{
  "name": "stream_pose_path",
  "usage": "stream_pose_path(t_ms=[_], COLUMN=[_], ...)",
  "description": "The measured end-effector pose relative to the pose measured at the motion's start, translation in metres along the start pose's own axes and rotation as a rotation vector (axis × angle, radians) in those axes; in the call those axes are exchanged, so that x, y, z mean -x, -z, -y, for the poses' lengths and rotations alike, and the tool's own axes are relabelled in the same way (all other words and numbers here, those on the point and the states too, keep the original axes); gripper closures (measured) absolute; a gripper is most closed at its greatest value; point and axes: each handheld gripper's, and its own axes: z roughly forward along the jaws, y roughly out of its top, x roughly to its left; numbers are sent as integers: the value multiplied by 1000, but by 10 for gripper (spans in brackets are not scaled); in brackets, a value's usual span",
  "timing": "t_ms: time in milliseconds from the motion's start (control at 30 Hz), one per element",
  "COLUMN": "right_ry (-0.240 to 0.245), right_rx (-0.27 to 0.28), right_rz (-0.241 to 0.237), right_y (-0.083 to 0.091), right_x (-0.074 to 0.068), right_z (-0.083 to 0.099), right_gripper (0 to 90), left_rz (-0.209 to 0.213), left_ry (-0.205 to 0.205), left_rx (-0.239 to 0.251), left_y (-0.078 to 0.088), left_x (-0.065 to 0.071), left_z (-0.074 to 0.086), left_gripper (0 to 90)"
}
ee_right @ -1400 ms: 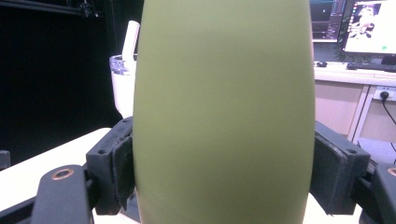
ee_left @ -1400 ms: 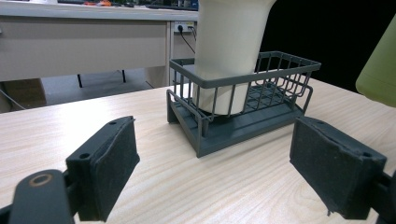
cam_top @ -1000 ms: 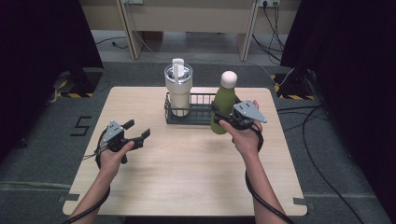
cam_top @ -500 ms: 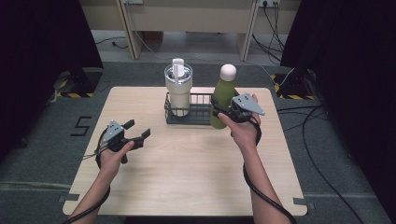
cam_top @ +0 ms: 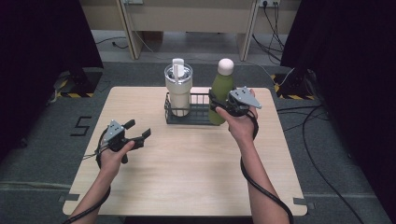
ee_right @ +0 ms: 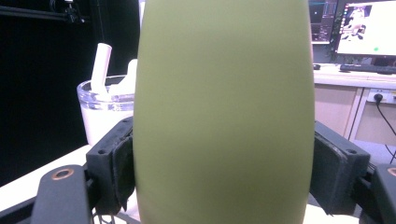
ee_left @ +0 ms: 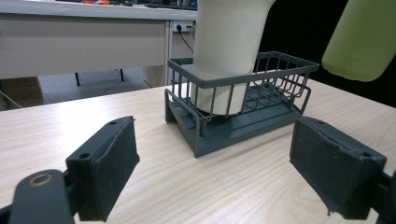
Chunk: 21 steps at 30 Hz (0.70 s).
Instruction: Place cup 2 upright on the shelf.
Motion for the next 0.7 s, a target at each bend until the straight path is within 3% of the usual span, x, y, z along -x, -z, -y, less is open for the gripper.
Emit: stream_pose_path(t_ms=[700], right_ry=[-5], right_rx=[1], right_rz=[-2], right_y=[-22], right_x=[-2], right_z=[-12], right_gripper=[221], left_rz=[-7], left_ry=[3], left_rx=[-3], left_y=[2], left_x=[-1], left_z=[1], left_gripper=[142])
